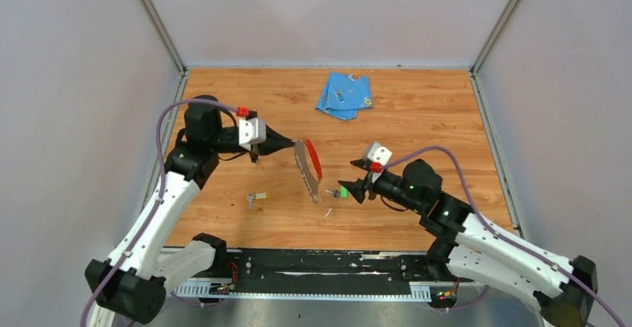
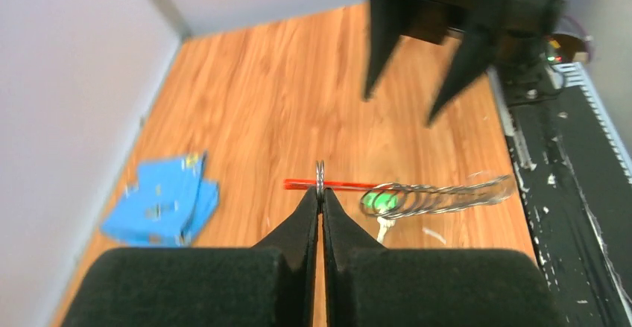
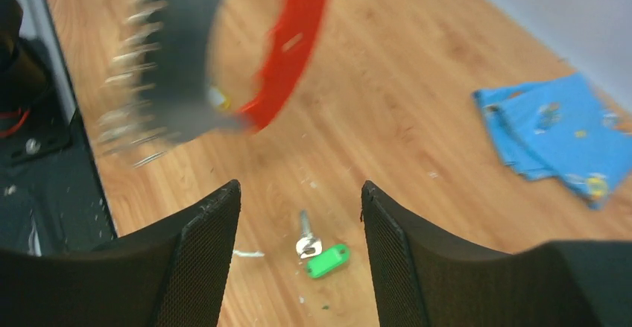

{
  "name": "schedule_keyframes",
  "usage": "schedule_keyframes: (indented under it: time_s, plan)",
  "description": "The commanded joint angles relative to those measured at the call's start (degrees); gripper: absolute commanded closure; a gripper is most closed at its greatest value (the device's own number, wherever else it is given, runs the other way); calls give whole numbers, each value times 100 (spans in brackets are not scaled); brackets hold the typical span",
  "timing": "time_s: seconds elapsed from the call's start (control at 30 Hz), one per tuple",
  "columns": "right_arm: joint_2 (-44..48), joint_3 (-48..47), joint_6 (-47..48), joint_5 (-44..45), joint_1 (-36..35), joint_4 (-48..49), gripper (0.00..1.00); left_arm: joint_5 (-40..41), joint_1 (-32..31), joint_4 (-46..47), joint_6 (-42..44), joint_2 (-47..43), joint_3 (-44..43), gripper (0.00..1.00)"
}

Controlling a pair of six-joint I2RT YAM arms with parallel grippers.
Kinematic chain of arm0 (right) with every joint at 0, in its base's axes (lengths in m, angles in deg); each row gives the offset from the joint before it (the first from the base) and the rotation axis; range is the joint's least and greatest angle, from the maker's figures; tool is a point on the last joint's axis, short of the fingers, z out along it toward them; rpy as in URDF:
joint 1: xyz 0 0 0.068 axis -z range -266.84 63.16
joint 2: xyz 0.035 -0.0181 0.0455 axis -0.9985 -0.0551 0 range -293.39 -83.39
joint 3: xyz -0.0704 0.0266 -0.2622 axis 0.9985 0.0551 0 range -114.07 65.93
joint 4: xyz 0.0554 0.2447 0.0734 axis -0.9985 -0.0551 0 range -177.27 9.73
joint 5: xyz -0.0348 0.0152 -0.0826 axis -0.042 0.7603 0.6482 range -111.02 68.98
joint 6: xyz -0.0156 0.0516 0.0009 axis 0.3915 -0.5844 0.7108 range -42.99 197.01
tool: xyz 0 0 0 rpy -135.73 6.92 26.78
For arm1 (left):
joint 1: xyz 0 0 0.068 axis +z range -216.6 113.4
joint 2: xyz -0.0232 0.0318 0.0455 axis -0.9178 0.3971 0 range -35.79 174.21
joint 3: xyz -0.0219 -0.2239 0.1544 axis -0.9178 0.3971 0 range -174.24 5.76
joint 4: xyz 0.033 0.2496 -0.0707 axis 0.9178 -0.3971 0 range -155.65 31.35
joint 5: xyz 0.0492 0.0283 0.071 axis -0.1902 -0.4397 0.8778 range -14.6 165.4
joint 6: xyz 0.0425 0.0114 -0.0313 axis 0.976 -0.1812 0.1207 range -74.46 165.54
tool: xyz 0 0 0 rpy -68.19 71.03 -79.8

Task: Put the keys on the keyring
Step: Pick up the key from the center of the board.

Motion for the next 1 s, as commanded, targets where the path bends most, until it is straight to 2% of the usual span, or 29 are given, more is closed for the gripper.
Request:
schedule_keyframes:
  time_s: [0.0, 0.1, 0.23, 0.33, 0.4, 0.47, 0.63, 0.8, 0.97]
  plan:
    - [-951, 456, -101, -1133, 61, 1615, 37, -130, 744, -562, 73, 216, -127, 100]
    - [-2140, 304, -250, -1644, 31, 2498, 37, -188, 1117, -1596, 946, 82, -178, 100]
    - [-3813, -268, -340, -2097, -148, 3372, 39, -238, 1965, -1675, 939, -193, 15, 100]
    - [-4934, -1010, -169, -2328, -336, 3557, 40, -382, 2748, -1725, 1035, -209, 75, 100]
    - [-5760, -1568, -291, -2591, -373, 3654, 40, -436, 3027, -2245, 1657, -119, 30, 100]
    - [-6327, -2060, -384, -2751, -422, 3722, 41, -510, 3167, -2428, 1815, -35, 55, 100]
    - [-7367, -3001, -276, -2857, -579, 3693, 43, -370, 3244, -2516, 2086, 40, 204, 100]
    - [-7964, -3610, -199, -2828, -776, 3298, 45, -188, 3544, -2520, 2133, 282, 133, 100]
    - [-8294, -4140, -112, -2834, -844, 2716, 46, -593, 4023, -2522, 2043, 680, -74, 100]
